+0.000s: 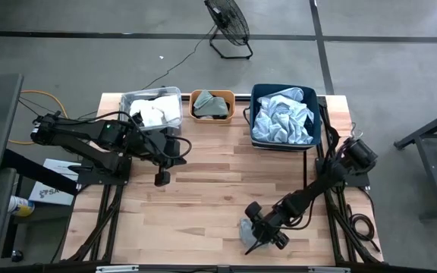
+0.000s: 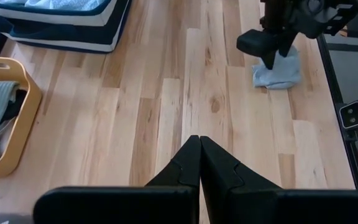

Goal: Pick & Place Cloths
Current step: Put the light gray sock into the yellow bin

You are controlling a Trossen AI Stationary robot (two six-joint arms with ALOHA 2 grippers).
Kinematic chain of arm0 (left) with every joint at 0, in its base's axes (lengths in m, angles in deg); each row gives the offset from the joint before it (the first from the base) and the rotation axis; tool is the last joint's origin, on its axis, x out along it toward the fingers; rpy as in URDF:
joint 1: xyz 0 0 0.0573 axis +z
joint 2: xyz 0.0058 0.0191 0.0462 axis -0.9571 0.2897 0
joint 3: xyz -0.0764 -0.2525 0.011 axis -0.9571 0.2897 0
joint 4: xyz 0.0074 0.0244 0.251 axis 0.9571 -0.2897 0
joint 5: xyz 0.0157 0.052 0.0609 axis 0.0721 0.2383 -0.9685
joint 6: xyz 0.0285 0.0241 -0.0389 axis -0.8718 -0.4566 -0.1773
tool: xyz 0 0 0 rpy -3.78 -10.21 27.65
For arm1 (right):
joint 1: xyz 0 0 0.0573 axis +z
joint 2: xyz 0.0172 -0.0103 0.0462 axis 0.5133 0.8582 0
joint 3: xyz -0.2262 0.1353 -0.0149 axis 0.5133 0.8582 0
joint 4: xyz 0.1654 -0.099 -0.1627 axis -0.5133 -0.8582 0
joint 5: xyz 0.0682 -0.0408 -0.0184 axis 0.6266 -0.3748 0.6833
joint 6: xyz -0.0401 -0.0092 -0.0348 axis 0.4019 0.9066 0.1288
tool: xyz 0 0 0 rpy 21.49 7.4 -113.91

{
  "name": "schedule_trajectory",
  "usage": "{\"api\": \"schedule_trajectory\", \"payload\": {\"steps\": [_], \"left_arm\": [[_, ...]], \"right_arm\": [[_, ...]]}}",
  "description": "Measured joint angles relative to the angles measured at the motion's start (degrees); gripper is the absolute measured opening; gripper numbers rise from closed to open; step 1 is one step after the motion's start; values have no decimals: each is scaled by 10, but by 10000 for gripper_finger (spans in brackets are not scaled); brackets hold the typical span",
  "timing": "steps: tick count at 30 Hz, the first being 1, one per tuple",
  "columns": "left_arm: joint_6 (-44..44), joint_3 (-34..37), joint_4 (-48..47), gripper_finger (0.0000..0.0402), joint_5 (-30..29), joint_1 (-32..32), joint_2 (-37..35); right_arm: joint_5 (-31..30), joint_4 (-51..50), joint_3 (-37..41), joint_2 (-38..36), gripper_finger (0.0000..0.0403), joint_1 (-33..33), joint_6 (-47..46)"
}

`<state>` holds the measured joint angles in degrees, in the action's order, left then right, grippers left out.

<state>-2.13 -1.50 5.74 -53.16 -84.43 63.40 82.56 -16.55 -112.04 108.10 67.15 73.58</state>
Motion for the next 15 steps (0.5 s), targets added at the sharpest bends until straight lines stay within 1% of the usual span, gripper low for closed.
{"api": "schedule_trajectory", "payload": {"steps": [3,7,10,14,15], "left_arm": [[0,0,-3,0,0,0,0],[0,0,-11,0,-2,0,0],[0,0,-10,0,-2,0,0],[0,0,-10,0,-2,0,0],[0,0,-10,0,-2,0,0]], "right_arm": [[2,4,-1,10,207,1,17],[-4,4,-1,12,156,-3,15],[-17,3,0,10,104,-9,-28],[-20,4,-4,8,24,-22,-119],[-21,2,-8,8,16,-27,-145]]}}
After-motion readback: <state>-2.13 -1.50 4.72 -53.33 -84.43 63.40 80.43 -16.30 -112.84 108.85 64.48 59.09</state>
